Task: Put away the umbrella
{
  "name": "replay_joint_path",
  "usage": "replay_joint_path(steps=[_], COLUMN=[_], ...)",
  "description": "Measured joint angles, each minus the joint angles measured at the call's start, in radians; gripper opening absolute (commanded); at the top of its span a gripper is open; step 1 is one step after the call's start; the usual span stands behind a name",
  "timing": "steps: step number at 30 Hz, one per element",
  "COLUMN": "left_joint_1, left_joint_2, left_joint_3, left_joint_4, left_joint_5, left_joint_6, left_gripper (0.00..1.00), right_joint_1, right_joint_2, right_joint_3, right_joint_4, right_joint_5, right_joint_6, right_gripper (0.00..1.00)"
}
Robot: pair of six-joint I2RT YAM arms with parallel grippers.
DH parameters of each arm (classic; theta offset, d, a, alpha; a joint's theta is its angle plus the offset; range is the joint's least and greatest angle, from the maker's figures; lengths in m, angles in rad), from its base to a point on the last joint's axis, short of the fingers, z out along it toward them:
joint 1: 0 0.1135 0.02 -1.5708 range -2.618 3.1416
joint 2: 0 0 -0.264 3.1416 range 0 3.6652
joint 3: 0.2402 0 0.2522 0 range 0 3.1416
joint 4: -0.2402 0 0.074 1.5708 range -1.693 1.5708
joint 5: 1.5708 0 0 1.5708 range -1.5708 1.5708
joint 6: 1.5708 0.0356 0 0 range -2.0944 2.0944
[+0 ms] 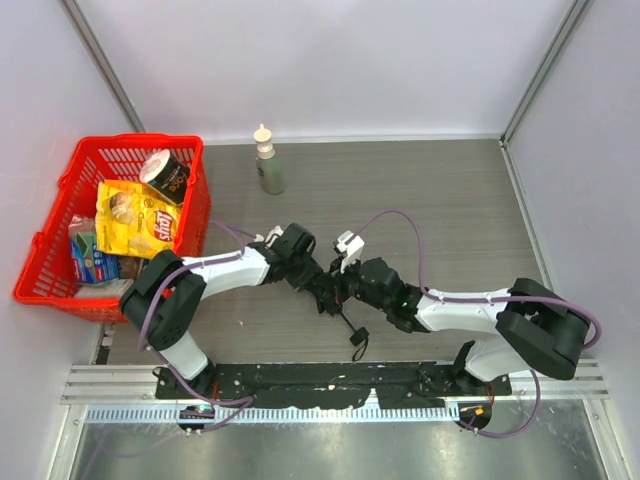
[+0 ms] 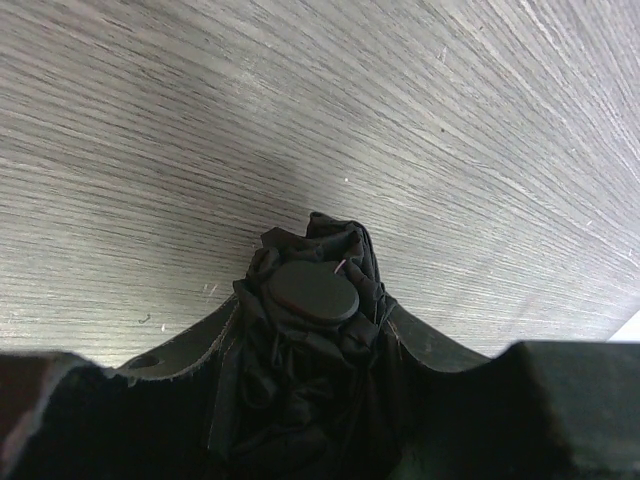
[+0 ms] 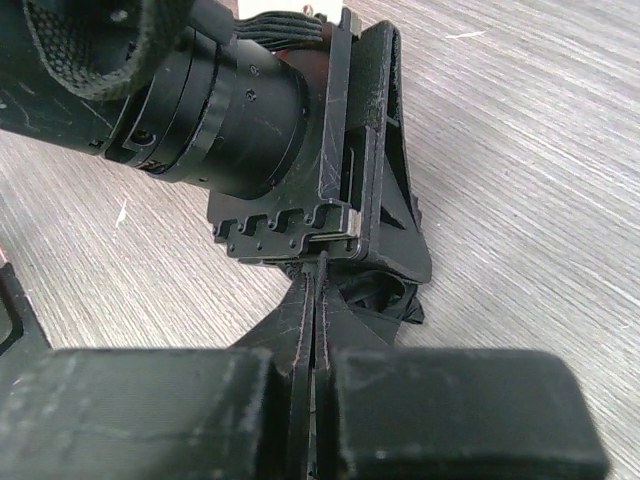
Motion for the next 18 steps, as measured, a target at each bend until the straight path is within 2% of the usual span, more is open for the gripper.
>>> replay_joint_path(steps=[14,18], left_joint_1=[-0.006,0.000], left_joint_2=[-0.029,-0.031], left_joint_3=[-0.100,-0.134], left_joint_4=[0.168,0.233], left_joint_5=[-0.050,-0.077], left_joint_6=[0.000,-0.005], left_gripper=[0.00,0.00], right_joint_1=[-0.024,-0.040], right_joint_2=[0.142,0.181], right_joint_3=[0.000,0.016], right_joint_4=[0.168,0.197], right_joint_5=[-0.079,-0.108], right_joint_6=[0.084,0.103], right_gripper=[0.02,0.06])
